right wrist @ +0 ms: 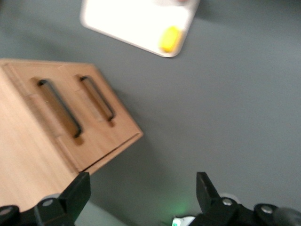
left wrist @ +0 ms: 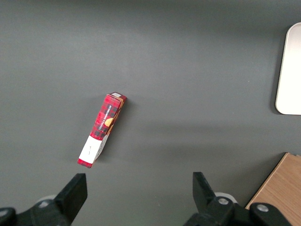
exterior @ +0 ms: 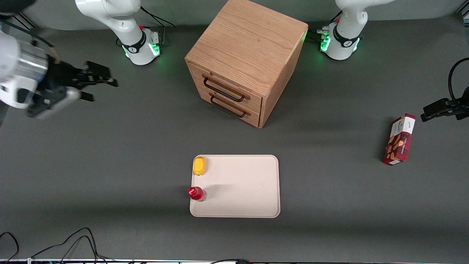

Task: Open upper drawer
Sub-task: 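Move the right gripper toward the upper drawer's black handle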

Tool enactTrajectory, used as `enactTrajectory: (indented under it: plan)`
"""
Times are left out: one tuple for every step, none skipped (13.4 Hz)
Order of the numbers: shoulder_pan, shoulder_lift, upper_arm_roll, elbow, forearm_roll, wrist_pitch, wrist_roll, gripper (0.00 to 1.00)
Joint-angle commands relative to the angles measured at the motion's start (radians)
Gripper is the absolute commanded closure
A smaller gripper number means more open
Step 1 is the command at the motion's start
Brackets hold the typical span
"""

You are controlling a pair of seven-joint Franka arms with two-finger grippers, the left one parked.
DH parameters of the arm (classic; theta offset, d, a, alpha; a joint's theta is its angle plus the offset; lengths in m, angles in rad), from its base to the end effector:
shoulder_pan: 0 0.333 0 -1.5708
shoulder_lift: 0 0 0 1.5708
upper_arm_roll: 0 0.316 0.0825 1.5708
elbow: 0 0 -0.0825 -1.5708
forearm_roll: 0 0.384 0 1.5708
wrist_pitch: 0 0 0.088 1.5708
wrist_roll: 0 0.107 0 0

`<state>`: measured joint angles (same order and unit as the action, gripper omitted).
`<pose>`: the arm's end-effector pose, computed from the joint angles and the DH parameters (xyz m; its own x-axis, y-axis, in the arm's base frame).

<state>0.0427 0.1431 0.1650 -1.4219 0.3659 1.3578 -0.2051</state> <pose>0.5539 0.1543 0.6061 0.8830 0.4571 -0.1068 0.3798 -0.8293 -0.4099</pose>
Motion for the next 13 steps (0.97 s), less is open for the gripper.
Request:
enactTrajectory:
  plan:
    - [0.006, 0.174, 0.089, 0.095, 0.089, -0.031, -0.198, 0.0]
    - [0.008, 0.214, 0.128, 0.098, 0.093, -0.019, -0.247, 0.0]
    - [0.008, 0.248, 0.168, 0.097, 0.09, 0.006, -0.269, 0.0]
    - [0.009, 0.292, 0.206, 0.095, 0.09, 0.023, -0.28, 0.0]
    - [0.011, 0.332, 0.25, 0.095, 0.087, 0.049, -0.286, 0.0]
    - [0.016, 0.36, 0.29, 0.087, 0.071, 0.091, -0.286, 0.0]
    - [0.029, 0.383, 0.323, 0.08, 0.059, 0.13, -0.286, 0.0]
    - [0.032, 0.392, 0.34, 0.064, 0.056, 0.159, -0.286, 0.0]
    - [0.045, 0.392, 0.35, 0.038, 0.051, 0.202, -0.28, 0.0]
    - [0.045, 0.389, 0.366, 0.008, 0.048, 0.24, -0.275, 0.0]
    - [0.046, 0.389, 0.375, -0.02, 0.044, 0.274, -0.272, 0.0]
    - [0.051, 0.386, 0.378, -0.052, 0.025, 0.3, -0.272, 0.0]
    - [0.051, 0.382, 0.396, -0.086, 0.018, 0.326, -0.272, 0.0]
